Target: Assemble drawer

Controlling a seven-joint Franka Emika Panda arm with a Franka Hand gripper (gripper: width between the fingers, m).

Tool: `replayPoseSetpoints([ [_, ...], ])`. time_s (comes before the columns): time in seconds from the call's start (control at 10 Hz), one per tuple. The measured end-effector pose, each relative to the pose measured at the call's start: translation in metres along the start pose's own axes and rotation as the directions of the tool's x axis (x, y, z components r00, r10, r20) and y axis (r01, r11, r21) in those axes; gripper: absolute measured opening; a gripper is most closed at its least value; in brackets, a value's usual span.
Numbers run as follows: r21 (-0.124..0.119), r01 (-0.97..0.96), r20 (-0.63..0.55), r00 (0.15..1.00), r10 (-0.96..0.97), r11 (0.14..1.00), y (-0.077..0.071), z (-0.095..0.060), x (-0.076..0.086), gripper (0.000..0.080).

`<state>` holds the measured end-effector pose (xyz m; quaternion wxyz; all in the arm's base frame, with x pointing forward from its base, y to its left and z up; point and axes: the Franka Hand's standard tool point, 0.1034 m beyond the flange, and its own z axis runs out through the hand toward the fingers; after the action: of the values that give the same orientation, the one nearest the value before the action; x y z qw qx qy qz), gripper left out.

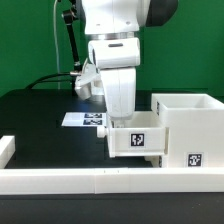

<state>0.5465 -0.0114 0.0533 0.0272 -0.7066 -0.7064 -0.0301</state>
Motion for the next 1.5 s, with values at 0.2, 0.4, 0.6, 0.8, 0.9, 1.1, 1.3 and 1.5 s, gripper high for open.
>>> replayPoseSetpoints([
  [0.2,0.001,0.002,-0.001,1.000,-0.002,1.000,-0.002,0.001,0.001,0.0042],
  [0.4,0.001,0.000,-0.004,1.000,0.000,1.000,-0.001,0.000,0.006,0.0042],
  [0.6,0.000,-0.012,-0.004,1.000,0.012,1.000,0.000,0.000,0.009,0.0042],
  [0.8,-0.001,-0.016,-0.005,1.000,0.016,1.000,0.000,0.000,0.011,0.0042],
  [0.9,-0.001,-0.017,-0.005,1.000,0.017,1.000,0.000,0.000,0.011,0.0042],
  [1.1,-0.014,-0.019,-0.006,1.000,0.019,1.000,-0.001,0.001,0.012,0.0042],
  [1.3,-0.014,-0.021,-0.006,1.000,0.021,1.000,0.000,0.001,0.011,0.0042],
  [1.5,-0.013,-0.021,-0.006,1.000,0.021,1.000,0.000,0.001,0.011,0.0042],
])
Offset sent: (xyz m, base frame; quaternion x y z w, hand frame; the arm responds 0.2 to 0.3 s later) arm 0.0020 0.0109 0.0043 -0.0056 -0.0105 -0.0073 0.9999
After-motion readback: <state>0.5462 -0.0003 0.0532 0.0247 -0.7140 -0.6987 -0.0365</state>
